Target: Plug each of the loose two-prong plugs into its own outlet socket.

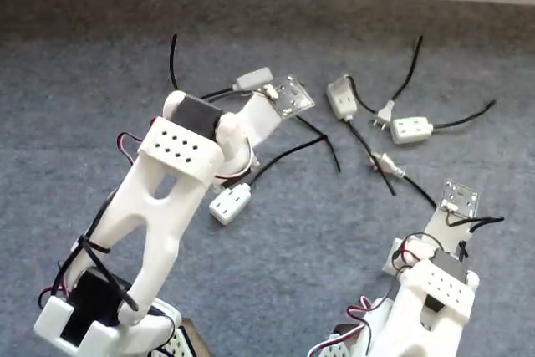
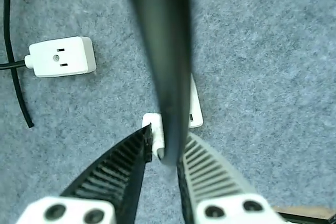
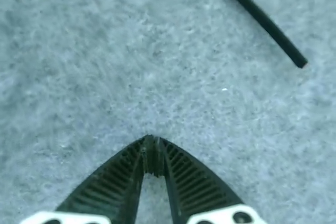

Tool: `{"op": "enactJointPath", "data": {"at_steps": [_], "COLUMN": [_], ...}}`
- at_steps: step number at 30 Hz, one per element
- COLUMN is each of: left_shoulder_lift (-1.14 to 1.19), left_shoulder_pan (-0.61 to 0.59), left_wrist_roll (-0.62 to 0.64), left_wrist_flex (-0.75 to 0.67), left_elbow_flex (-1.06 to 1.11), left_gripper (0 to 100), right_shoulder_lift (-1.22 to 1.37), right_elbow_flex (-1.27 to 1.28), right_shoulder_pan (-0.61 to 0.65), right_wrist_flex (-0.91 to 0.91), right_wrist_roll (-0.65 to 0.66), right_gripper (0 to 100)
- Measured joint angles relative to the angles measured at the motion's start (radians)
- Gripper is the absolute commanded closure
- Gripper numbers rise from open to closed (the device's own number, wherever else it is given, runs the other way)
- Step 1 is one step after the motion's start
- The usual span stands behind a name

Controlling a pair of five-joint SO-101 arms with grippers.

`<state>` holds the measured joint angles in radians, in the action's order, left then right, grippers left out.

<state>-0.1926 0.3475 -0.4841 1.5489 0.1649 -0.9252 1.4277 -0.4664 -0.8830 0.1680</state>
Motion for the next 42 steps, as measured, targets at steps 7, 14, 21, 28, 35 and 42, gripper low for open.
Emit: {"op": "enactJointPath", "data": {"at_steps": [7,14,21,28,35,42], "left_shoulder_lift": [0.000,0.000,0.000,0.000,0.000,0.000], "left_shoulder_pan": [0.002,0.011,0.038,0.051,0.051,0.011], "left_wrist_roll": [0.038,0.040,0.043,0.107,0.140,0.161], "left_wrist_flex": [0.025,-0.057,-0.109,-0.140,-0.195,-0.201], "left_elbow_flex": [0.052,0.172,0.190,0.215,0.258,0.258], "left_gripper": [99,99,99,99,99,99], "right_shoulder_lift": [0.000,0.000,0.000,0.000,0.000,0.000], "right_elbow_flex": [0.005,0.005,0.005,0.005,0.005,0.005], "right_shoulder_pan": [0.000,0.000,0.000,0.000,0.000,0.000], "right_wrist_flex": [0.008,0.008,0.008,0.008,0.008,0.008], "right_wrist_roll": [0.000,0.000,0.000,0.000,0.000,0.000], "right_gripper": [99.1,99.1,99.1,99.1,99.1,99.1]}}
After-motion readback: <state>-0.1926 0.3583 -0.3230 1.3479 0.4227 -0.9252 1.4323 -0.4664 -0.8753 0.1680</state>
